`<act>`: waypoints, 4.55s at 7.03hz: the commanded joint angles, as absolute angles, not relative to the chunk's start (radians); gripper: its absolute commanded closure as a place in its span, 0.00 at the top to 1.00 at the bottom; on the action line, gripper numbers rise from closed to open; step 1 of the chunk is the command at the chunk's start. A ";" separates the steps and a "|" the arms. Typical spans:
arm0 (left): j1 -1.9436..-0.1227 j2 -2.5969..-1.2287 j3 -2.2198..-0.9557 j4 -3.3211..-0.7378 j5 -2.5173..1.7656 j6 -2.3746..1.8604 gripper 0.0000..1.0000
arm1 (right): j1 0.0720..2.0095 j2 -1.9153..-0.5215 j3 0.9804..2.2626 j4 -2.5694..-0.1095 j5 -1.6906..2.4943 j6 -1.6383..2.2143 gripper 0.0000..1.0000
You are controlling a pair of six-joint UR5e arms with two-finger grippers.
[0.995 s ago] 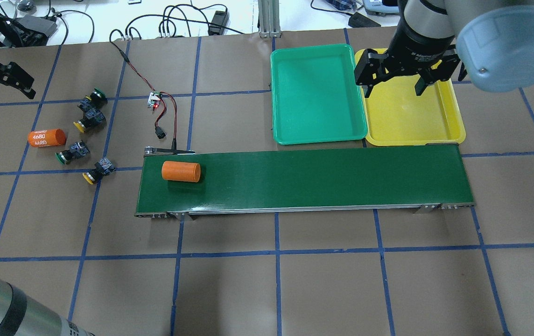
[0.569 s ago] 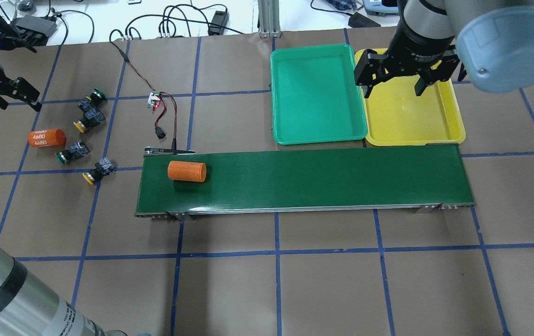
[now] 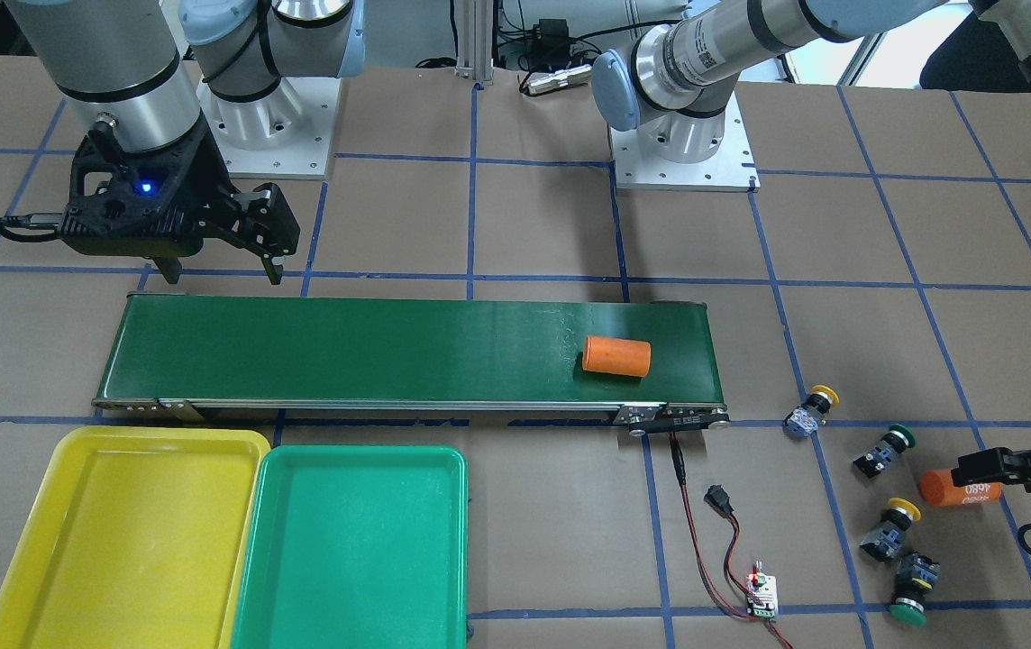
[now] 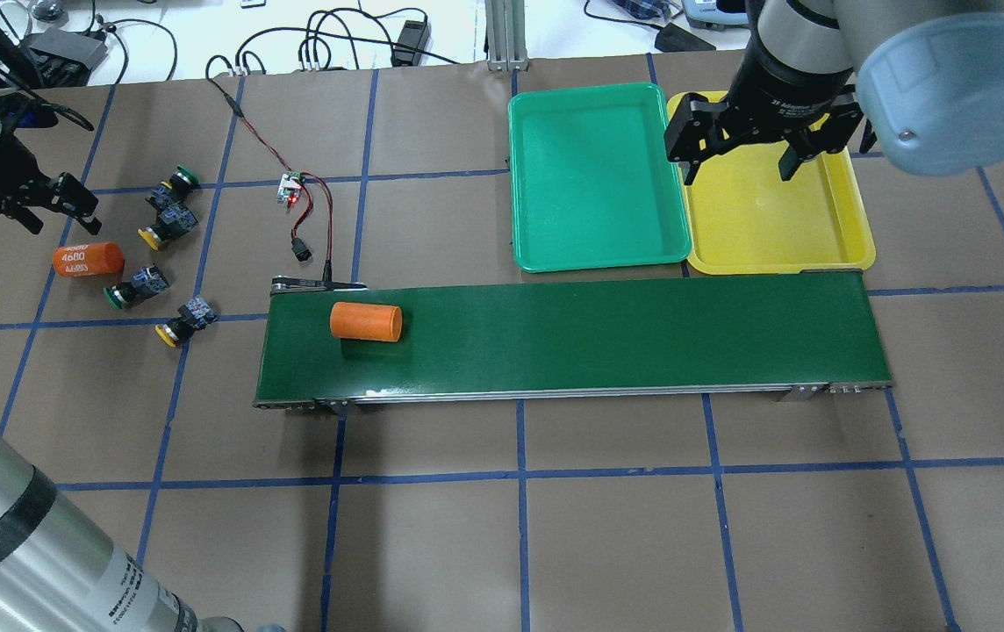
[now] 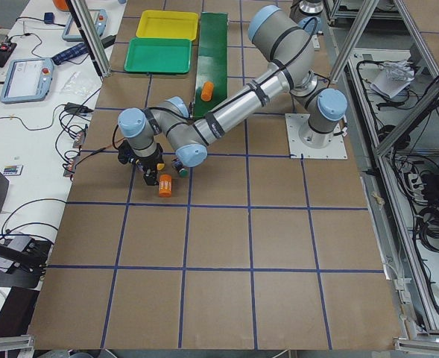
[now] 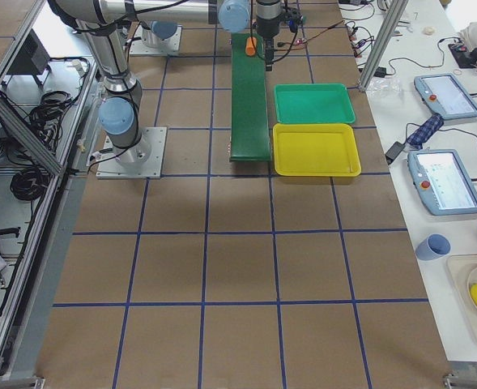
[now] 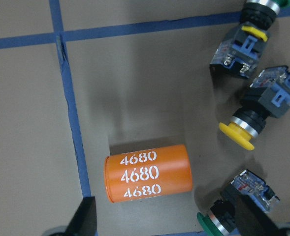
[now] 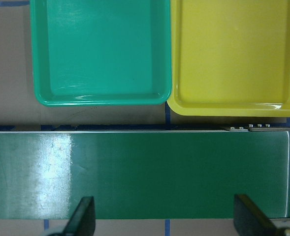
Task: Sort buttons by color to trays
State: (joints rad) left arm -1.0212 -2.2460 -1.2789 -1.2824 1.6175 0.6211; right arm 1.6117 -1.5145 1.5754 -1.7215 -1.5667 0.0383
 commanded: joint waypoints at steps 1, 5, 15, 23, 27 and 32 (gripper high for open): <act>-1.016 -2.273 -1.276 -1.282 1.621 0.598 1.00 | 1.614 -1.516 1.577 -1.695 -1.569 0.037 1.00; -1.012 -2.301 -1.276 -1.281 1.670 0.592 1.00 | 1.666 -1.525 1.603 -1.706 -1.574 0.040 1.00; -1.026 -2.251 -1.275 -1.360 1.657 0.594 0.00 | 1.643 -1.529 1.574 -1.577 -1.586 0.029 1.00; -1.296 -1.824 -1.691 -1.434 1.513 0.456 0.00 | 1.673 -1.645 1.629 -1.425 -1.589 -0.037 1.00; -1.439 -1.769 -1.936 -1.171 1.519 0.308 0.00 | 1.675 -1.632 1.646 -1.431 -1.526 -0.057 1.00; -1.443 -1.734 -1.936 -1.184 1.516 0.308 1.00 | 1.669 -1.618 1.744 -1.541 -1.633 -0.388 1.00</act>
